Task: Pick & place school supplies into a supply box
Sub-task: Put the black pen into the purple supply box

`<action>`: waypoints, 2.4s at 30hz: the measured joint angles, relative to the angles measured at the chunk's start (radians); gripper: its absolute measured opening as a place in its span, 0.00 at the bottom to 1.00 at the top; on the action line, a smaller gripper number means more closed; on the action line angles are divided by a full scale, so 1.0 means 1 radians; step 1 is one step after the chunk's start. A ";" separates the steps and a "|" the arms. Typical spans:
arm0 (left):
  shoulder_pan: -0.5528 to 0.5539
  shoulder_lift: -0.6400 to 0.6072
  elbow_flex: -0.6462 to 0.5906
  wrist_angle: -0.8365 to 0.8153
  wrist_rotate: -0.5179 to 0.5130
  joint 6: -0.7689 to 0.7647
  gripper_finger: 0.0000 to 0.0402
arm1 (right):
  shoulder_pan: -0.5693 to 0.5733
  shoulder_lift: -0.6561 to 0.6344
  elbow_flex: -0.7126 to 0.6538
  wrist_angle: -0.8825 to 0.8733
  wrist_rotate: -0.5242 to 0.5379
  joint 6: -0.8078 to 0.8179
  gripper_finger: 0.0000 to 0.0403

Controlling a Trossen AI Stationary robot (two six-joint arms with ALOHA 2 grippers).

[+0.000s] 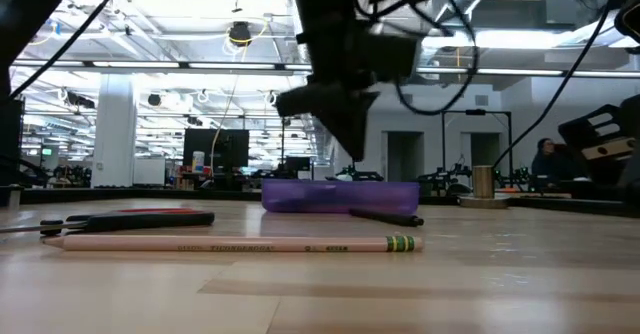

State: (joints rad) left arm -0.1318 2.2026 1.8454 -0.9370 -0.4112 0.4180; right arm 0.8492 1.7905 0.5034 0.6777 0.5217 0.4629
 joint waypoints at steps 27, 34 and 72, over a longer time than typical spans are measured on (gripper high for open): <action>0.001 0.127 0.004 0.167 0.179 0.217 0.38 | 0.001 0.000 0.000 -0.045 0.000 0.001 0.00; 0.039 0.170 0.010 0.149 0.218 0.209 0.29 | 0.001 0.000 0.000 -0.053 0.001 0.000 0.00; 0.169 0.006 0.075 -0.051 -0.079 0.063 0.02 | -0.001 0.000 0.000 -0.065 0.004 0.000 0.00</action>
State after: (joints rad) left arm 0.0369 2.2082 1.9205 -0.9880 -0.4906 0.4814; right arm 0.8486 1.7901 0.5034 0.6128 0.5262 0.4625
